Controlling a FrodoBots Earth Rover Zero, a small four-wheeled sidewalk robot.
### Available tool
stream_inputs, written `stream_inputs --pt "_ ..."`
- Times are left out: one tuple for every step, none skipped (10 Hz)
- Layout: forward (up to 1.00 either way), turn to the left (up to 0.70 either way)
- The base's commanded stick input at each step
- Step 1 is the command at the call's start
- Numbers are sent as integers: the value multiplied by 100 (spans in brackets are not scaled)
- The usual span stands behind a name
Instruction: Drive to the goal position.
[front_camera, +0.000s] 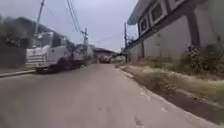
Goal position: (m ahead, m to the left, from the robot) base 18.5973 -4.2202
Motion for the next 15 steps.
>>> stream_inputs --pt "100 0" --pt "100 -1" --pt "100 -3" --pt "100 -3" --pt "100 -1" --pt "100 0" --pt "100 -1" --pt "100 -2" --pt "100 -1" --pt "100 0" --pt "100 0" --pt "100 0" --pt "100 0" --pt "100 0" --pt "100 0"
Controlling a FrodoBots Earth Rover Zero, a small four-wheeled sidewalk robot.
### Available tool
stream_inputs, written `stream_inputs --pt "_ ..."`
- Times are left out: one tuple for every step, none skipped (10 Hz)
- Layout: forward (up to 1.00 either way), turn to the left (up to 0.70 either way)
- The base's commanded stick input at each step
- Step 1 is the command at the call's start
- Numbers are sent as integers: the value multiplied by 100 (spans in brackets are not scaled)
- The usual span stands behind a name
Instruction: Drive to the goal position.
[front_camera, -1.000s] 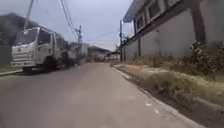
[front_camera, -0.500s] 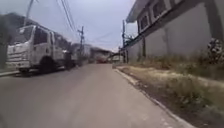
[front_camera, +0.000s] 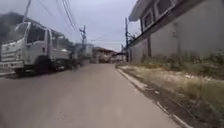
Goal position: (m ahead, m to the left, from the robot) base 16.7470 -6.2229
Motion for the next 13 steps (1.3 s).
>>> stream_inputs --pt "100 0" --pt "100 0" --pt "100 0" --pt "100 0" --pt "100 0" --pt "100 0" --pt "100 0" --pt "100 0" --pt "100 0" --pt "100 0" --pt "100 -2" --pt "100 0" --pt "100 -2"
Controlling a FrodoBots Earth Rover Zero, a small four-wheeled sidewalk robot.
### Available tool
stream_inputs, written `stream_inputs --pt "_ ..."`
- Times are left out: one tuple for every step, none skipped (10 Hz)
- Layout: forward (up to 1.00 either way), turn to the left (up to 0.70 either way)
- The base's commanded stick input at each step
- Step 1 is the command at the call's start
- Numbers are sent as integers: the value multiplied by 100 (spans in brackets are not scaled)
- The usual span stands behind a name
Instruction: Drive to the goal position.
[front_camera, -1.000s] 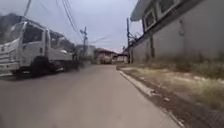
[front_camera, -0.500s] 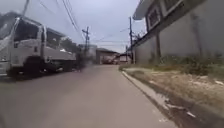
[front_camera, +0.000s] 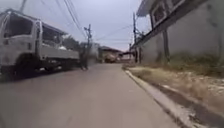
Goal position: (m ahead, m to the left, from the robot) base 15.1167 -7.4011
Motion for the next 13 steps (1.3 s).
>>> stream_inputs --pt "100 -2" --pt "100 -2" --pt "100 -2" --pt "100 -2" --pt "100 -2" --pt "100 -2" --pt "100 -2" --pt "100 -2" --pt "100 -2" --pt "100 -2" --pt "100 -2" --pt "100 -2" --pt "100 -2"
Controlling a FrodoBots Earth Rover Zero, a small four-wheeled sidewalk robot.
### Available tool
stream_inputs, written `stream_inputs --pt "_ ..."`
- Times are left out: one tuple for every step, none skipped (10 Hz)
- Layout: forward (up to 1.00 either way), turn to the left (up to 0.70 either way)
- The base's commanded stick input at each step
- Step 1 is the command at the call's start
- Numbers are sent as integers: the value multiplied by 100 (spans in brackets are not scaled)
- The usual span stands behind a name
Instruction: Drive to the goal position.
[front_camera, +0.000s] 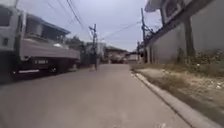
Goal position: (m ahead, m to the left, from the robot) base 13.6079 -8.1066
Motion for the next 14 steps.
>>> stream_inputs --pt "100 -2" --pt "100 -2" --pt "100 -2" --pt "100 -2" --pt "100 -1" --pt "100 0" --pt "100 0" --pt "100 -2" --pt "100 -20" --pt "100 -40" --pt "100 -40" --pt "100 -40" --pt "100 -40" --pt "100 -40"
